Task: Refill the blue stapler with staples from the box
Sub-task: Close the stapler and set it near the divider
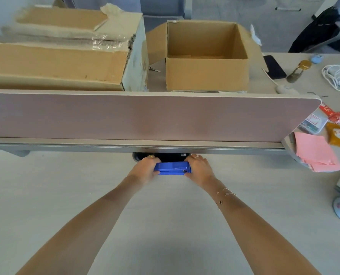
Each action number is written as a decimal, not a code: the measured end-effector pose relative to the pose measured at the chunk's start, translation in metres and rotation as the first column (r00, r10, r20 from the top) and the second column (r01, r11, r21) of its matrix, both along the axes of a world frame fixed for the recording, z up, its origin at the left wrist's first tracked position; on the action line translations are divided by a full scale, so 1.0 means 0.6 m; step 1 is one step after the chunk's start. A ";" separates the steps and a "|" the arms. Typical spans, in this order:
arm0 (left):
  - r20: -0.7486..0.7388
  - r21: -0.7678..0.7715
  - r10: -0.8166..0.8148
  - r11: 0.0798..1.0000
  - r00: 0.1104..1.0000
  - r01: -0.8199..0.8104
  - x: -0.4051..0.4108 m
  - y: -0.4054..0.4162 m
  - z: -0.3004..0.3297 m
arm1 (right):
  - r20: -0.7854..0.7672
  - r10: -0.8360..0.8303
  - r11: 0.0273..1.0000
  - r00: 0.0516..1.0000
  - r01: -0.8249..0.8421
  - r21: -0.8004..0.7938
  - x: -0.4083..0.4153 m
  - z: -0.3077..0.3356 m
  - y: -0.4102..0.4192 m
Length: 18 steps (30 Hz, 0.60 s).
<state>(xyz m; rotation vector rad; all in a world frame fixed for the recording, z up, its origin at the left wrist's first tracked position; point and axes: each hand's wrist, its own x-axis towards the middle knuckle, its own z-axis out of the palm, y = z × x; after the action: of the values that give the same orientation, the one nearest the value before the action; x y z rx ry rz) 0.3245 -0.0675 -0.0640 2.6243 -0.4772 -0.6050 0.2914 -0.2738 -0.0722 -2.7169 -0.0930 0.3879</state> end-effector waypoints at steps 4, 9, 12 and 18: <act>0.007 0.008 -0.003 1.000 1.000 0.003 -0.008 0.003 0.001 | -0.010 -0.008 1.000 1.000 0.008 -0.007 -0.004 0.004 0.003; 0.016 0.024 0.008 1.000 1.000 -0.009 -0.014 0.008 0.016 | -0.029 -0.021 0.999 0.999 0.021 -0.032 -0.006 0.014 -0.001; 0.024 0.022 -0.009 1.000 1.000 0.009 -0.018 0.013 0.025 | -0.022 -0.042 0.998 0.999 0.041 -0.044 -0.016 0.022 -0.012; 0.087 0.000 -0.039 0.999 0.995 0.039 -0.047 0.028 0.067 | -0.062 -0.075 0.996 0.995 0.072 -0.053 -0.056 0.055 -0.033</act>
<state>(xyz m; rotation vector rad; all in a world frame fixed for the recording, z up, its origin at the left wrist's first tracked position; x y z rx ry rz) 0.2960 -0.0505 -0.0236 2.6539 -0.5562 -0.5039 0.2579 -0.2934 -0.0392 -2.7452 0.0353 0.4605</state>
